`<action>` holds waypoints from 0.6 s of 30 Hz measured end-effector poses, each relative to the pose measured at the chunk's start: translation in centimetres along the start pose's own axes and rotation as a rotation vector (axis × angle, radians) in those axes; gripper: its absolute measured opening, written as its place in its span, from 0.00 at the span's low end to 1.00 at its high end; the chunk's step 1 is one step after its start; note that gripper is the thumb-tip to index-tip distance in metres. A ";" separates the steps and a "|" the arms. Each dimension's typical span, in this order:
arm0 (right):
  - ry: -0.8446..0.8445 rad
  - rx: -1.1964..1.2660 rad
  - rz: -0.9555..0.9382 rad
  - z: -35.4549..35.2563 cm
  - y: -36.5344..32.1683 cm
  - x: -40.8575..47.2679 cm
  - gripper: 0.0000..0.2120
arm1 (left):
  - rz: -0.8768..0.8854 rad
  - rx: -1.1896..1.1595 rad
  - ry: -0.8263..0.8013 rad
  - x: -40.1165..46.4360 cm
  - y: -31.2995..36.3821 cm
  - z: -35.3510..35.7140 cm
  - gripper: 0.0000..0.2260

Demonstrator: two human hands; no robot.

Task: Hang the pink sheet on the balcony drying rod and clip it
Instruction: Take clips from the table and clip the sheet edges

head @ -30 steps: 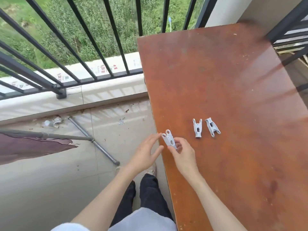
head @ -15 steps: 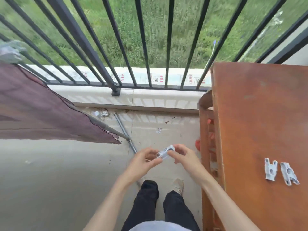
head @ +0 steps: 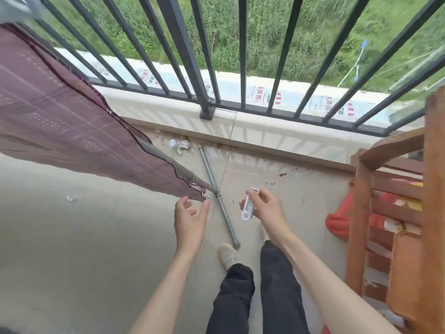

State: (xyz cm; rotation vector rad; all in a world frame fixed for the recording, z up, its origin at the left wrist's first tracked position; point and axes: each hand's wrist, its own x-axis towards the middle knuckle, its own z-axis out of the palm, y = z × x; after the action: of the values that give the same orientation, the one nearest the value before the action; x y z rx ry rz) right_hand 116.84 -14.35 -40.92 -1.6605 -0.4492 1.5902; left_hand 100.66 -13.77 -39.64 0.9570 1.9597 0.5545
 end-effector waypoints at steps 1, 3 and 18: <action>-0.017 -0.033 0.005 0.2 -0.3 1.4 0.06 | -0.020 -0.025 0.048 1.1 0.2 0.1 0.28; -0.065 -0.106 0.015 0.8 -1.1 4.1 0.06 | -0.041 -0.068 0.137 3.3 0.7 0.5 0.31; -0.814 -0.858 -0.380 12.1 -9.7 14.7 0.16 | 0.023 0.105 0.340 8.2 3.4 0.0 0.07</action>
State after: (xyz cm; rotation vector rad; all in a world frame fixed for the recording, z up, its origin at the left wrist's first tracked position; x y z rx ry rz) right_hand 110.06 5.88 -42.81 -1.2355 -1.9524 1.8272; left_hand 99.32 -5.18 -41.50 1.0015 2.3012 0.6671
